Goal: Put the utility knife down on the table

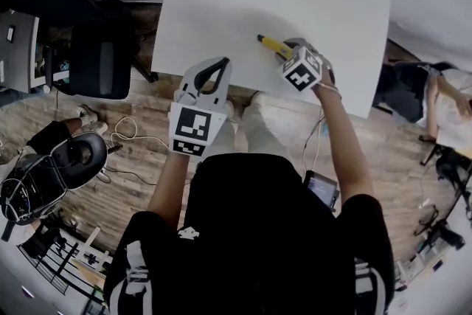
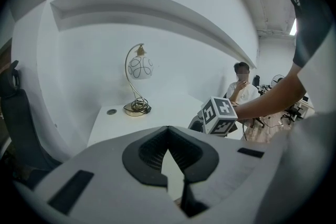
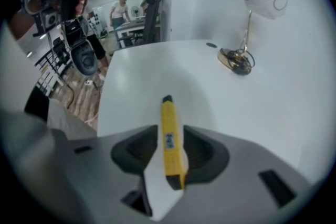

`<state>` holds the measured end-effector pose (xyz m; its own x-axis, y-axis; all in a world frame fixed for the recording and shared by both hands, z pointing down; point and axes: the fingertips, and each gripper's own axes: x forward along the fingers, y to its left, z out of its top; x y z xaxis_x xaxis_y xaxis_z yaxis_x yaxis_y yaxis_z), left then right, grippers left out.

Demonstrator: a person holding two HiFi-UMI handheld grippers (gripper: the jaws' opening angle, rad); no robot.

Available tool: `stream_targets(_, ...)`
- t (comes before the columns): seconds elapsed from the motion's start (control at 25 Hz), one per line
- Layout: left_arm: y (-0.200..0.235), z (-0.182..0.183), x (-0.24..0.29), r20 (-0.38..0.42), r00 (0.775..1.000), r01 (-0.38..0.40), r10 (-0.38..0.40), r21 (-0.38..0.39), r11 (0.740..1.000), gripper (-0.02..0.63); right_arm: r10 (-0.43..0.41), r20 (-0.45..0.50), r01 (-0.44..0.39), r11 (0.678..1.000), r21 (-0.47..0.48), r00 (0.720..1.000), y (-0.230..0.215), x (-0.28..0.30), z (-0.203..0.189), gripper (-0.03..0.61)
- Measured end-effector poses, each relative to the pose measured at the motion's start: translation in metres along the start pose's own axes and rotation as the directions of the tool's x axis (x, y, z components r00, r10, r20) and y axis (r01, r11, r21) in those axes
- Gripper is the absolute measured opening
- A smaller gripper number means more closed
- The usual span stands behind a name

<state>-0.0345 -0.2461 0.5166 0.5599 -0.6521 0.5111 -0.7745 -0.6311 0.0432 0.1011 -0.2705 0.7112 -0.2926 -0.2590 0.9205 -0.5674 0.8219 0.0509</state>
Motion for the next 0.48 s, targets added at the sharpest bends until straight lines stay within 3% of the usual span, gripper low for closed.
stream_targets(0.24,0.000,0.016,-0.007,0.030,1.000,0.008,-0.009,0.032,0.999,0.019,-0.060,0.072,0.056,0.997,0.055,0.996,-0.004,-0.034,0.014,0.123)
stream_targets(0.48,-0.006,0.031,-0.013,0.066,0.997,0.027,-0.031,0.064,0.998,0.020,-0.149,0.176,0.123,0.982,0.146,0.973,-0.004,-0.076,0.029,0.077)
